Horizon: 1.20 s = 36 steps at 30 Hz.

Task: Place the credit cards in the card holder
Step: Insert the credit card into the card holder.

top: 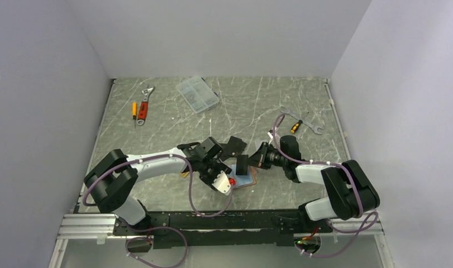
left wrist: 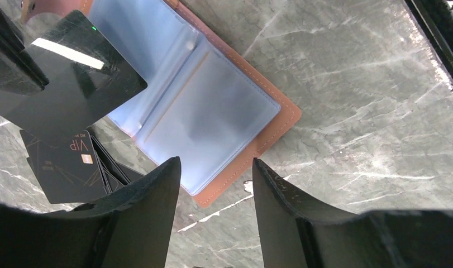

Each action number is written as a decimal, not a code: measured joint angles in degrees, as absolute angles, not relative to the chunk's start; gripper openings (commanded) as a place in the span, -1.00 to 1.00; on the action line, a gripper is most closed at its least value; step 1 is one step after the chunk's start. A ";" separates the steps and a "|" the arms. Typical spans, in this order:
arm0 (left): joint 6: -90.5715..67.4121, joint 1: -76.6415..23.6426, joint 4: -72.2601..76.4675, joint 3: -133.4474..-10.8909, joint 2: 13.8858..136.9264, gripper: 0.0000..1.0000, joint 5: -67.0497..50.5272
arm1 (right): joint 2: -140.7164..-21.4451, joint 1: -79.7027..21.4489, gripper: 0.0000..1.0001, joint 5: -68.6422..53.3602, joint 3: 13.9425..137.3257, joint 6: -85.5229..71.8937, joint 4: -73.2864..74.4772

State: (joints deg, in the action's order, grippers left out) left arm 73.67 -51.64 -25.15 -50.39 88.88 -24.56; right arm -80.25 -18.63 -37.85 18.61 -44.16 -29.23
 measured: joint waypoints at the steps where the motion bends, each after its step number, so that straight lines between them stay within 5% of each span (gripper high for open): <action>1: 74.08 -51.55 -25.19 -50.37 88.88 0.11 -24.53 | -80.27 -18.65 -1.00 -37.91 18.61 -44.21 -29.47; 16: 80.16 -52.62 -16.99 -44.66 88.66 0.10 -24.60 | -88.23 -21.08 -1.00 -38.37 17.80 -47.42 -38.26; 36: 79.83 -54.06 -16.34 -44.03 88.88 -0.31 -24.10 | -85.01 -21.91 -1.00 -37.63 14.59 -45.10 -34.70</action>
